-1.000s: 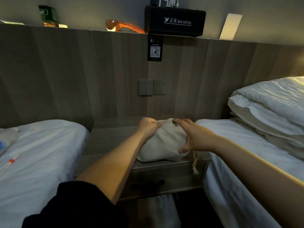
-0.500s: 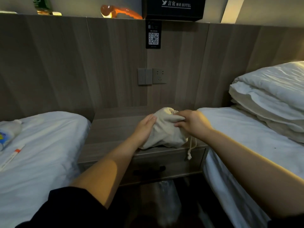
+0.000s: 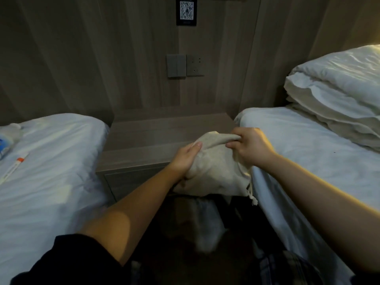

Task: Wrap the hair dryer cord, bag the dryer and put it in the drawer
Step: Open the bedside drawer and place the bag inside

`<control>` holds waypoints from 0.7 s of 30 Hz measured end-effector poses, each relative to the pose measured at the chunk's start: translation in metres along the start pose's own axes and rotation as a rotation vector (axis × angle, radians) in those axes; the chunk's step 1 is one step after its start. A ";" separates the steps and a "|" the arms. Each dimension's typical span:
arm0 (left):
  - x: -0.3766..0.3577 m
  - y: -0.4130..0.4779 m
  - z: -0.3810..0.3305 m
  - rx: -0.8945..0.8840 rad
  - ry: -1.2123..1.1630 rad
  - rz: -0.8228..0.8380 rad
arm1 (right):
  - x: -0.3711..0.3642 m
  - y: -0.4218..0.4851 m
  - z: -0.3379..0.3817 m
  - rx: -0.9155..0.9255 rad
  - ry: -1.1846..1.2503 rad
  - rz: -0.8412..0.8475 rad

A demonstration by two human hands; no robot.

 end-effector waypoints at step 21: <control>0.013 -0.033 0.076 0.038 0.987 0.118 | -0.026 -0.072 -0.050 -0.168 -0.079 0.099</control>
Point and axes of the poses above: each hand's wrist, its own y-axis towards the middle knuckle, its own x-axis out of the back of the hand, z = x × y, the point moved 1 cm from there along y, towards the middle knuckle, and after that the axes turned 3 degrees about y, right-handed, at the moved point
